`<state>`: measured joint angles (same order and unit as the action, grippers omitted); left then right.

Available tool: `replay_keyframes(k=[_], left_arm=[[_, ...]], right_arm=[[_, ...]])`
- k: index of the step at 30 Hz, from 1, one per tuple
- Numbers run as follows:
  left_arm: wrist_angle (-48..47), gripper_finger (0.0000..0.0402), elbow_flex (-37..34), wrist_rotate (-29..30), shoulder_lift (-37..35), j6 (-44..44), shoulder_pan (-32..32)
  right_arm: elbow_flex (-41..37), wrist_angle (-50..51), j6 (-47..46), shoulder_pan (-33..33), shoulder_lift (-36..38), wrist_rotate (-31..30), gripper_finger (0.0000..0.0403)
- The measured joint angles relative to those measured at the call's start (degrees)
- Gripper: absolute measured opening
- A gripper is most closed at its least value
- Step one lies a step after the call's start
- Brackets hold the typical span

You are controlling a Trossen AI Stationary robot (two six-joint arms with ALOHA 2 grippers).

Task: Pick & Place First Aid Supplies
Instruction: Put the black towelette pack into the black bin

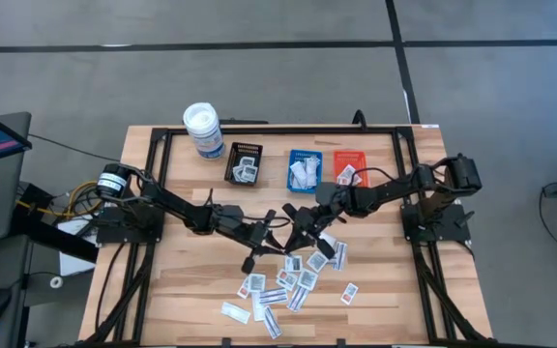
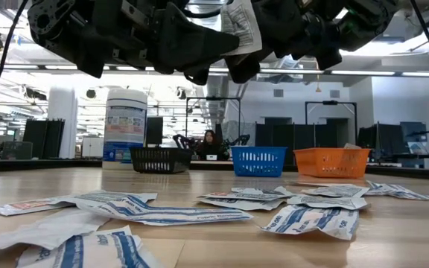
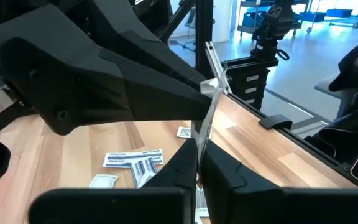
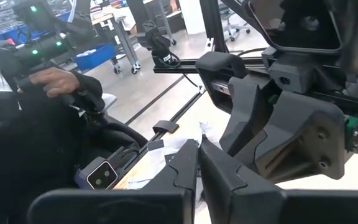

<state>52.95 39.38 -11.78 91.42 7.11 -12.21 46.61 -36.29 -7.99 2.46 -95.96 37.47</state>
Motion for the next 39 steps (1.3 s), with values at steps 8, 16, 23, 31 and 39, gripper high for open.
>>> replay_keyframes(k=[8, 16, 23, 31, 39], left_arm=[[-0.7, 0.001, 0.0, 0.2, 0.0, -0.1, -0.2], [-1.2, 0.0011, 0.0, 0.8, 0.0, -1.1, -0.3], [-2.0, 0.0014, 0.0, 13.3, 0.0, -0.7, -0.3], [-2.0, 0.001, 0.0, 20.0, 0.0, 3.0, -0.3], [-2.0, 0.0009, 0.0, 23.8, 0.0, 3.2, -0.3]], right_arm=[[0.0, 0.0, 0.0, -2.4, 0.0, 0.3, 0.0079], [0.0, 4.7, 2.6, -4.3, 3.5, -0.1, 0.0139], [0.0, 20.1, 5.2, -2.5, 12.4, -7.3, 0.0166], [0.0, 24.6, 8.4, 4.8, 12.4, -38.1, 0.0177], [0.0, 23.4, 8.1, 5.8, 12.3, -42.3, 0.0177]])
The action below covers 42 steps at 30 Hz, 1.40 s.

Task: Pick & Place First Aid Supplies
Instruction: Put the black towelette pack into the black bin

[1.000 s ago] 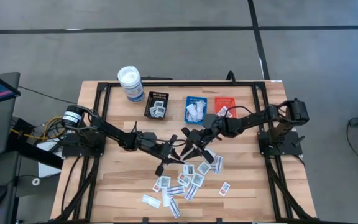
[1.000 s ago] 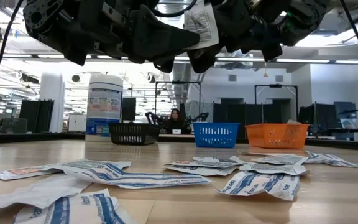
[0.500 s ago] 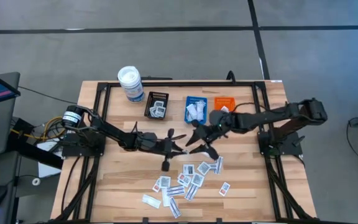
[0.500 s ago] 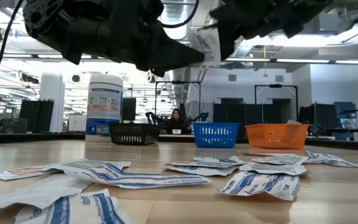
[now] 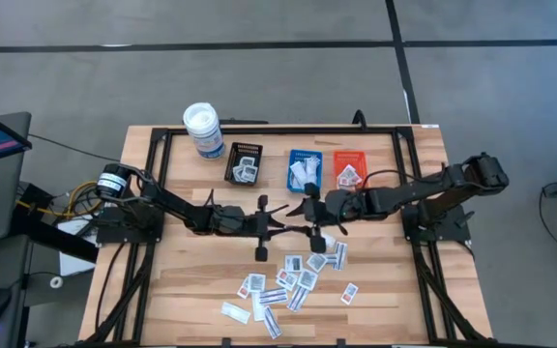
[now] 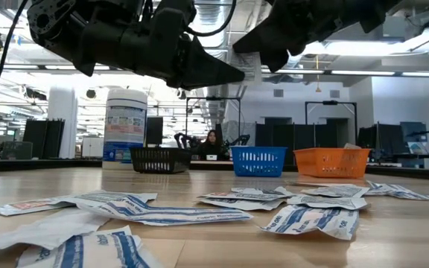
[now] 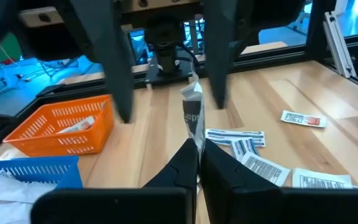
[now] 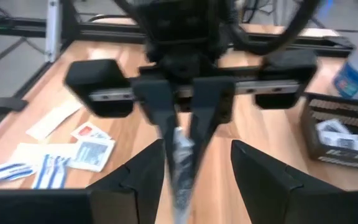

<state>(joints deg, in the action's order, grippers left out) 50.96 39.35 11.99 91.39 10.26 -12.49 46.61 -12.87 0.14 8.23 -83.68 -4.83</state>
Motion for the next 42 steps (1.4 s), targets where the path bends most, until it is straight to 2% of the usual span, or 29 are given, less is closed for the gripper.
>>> replay_keyframes(k=[7, 10, 15, 17, 27, 34, 42], left_arm=[[0.0, 0.001, 0.0, 0.5, 0.0, 0.0, 0.0], [0.0, 0.0009, 0.0, 0.7, 0.0, 0.0, 0.0], [0.0, 0.0014, 0.0, 0.7, 0.0, 0.0, 0.0], [0.0, 0.0012, 0.0, 0.7, 0.0, 0.0, 0.0], [0.1, 0.0015, 0.0, 0.1, 0.0, 0.0, 0.0], [0.6, 0.0009, 0.1, 0.1, -0.1, 0.0, 0.0], [-0.1, 0.0009, -0.1, 0.5, -0.1, -0.1, 0.0]], right_arm=[[0.0, 0.5, -0.2, -0.8, 0.0, 0.4, 0.0141], [0.0, 1.8, -0.5, -0.8, 0.0, 0.5, 0.0107], [0.0, 3.2, -3.7, -0.8, 0.0, 0.7, 0.0024], [0.0, 3.3, -3.7, -0.8, 0.0, 0.7, 0.0009], [0.0, 4.0, -6.2, 0.4, 0.6, 1.9, 0.0007], [0.0, 4.8, -6.2, 2.5, 1.9, -0.7, 0.0003], [0.0, 6.9, -6.7, 2.7, 1.3, -0.8, 0.0048]])
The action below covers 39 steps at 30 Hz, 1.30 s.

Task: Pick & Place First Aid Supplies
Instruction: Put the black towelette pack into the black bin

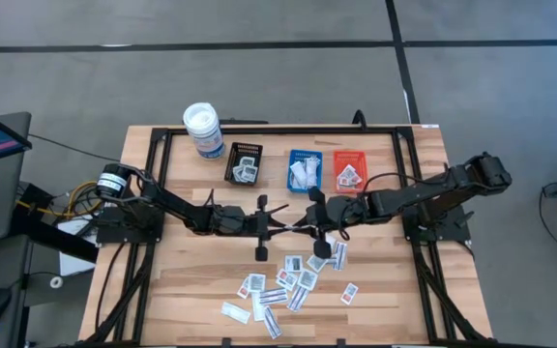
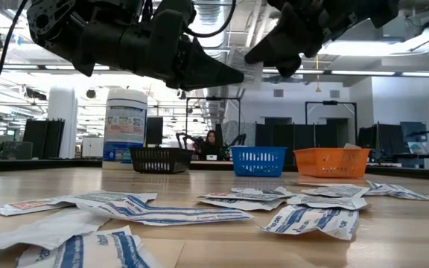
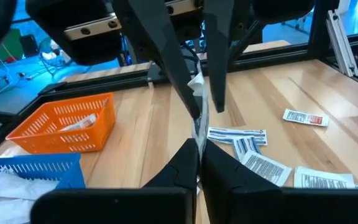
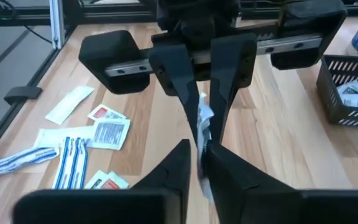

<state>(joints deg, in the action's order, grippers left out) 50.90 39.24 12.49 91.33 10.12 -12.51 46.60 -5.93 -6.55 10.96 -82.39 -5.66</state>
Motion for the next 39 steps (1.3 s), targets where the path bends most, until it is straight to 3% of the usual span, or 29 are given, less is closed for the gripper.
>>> replay_keyframes(k=[8, 12, 21, 26, 32, 39], left_arm=[[0.6, 0.0012, 0.0, 0.0, 0.0, -0.1, 0.0], [0.6, 0.001, 0.0, 0.0, 0.0, -0.1, 0.0], [1.8, 0.0009, 0.1, 0.0, 0.0, -0.1, 0.0], [2.6, 0.0012, 0.1, -0.1, 0.0, -0.1, 0.3], [2.7, 0.0009, 0.1, -0.1, 0.0, -0.1, 0.6], [2.7, 0.0011, 0.1, -0.1, 0.0, -0.1, 0.6]], right_arm=[[-0.1, -1.2, 0.7, 0.6, 0.0, -0.2, 0.0087], [0.0, -7.1, 3.3, -0.4, -0.3, -0.3, 0.0096], [0.0, -6.7, 2.4, -2.8, -0.6, 0.0, 0.0103], [0.0, -6.8, 2.5, -2.9, -0.5, 3.1, 0.0085], [0.0, -6.5, 2.6, -2.9, -0.5, 4.1, 0.001], [0.0, -6.5, 2.6, -3.2, -0.5, 4.2, 0.0011]])
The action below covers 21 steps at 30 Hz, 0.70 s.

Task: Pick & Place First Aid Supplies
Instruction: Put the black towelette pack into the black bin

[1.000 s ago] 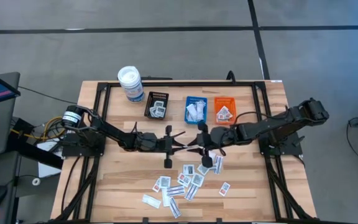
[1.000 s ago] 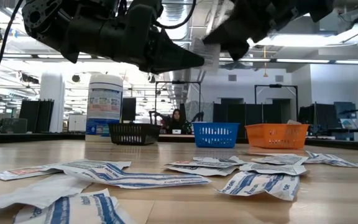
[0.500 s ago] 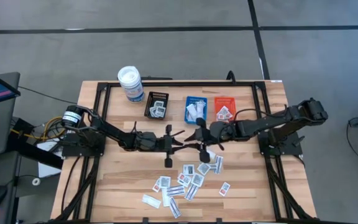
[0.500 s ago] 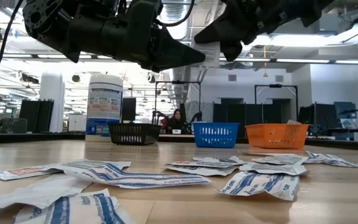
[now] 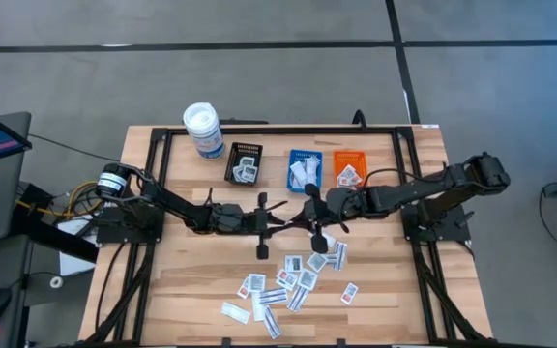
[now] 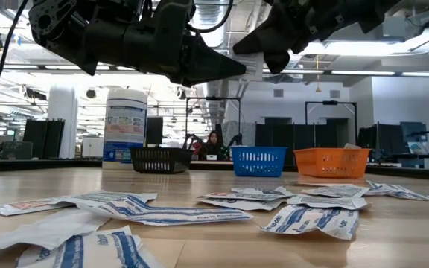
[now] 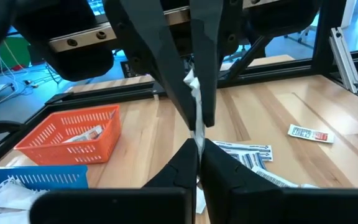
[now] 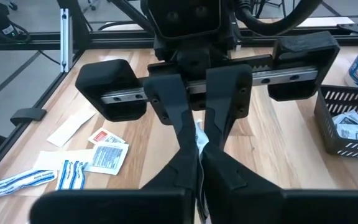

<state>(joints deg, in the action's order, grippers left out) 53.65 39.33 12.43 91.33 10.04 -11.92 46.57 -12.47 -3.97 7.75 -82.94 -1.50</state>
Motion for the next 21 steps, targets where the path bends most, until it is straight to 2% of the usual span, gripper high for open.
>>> replay_keyframes(k=[4, 11, 14, 16, 21], left_arm=[[0.0, 0.0012, 0.0, 0.0, 0.0, 0.0, 0.0], [0.0, 0.001, 0.0, 0.0, 0.0, 0.0, 0.0], [0.0, 0.0012, 0.0, 0.0, 0.0, 0.0, 0.0], [0.0, 0.0013, 0.0, 0.0, 0.0, 0.0, 0.0], [0.3, 0.001, 0.0, 0.0, 0.0, 0.0, 0.1]], right_arm=[[0.0, -0.3, 0.0, 0.0, 0.0, 0.0, 0.0027], [0.1, -3.6, 2.5, 0.0, 0.0, -0.4, 0.0091], [0.1, -3.6, 2.8, 0.0, 0.0, -0.1, 0.0099], [0.1, -2.8, 1.0, -0.1, 0.0, 0.0, 0.0088], [0.1, -0.4, 0.1, -0.2, 0.0, 0.2, 0.0011]])
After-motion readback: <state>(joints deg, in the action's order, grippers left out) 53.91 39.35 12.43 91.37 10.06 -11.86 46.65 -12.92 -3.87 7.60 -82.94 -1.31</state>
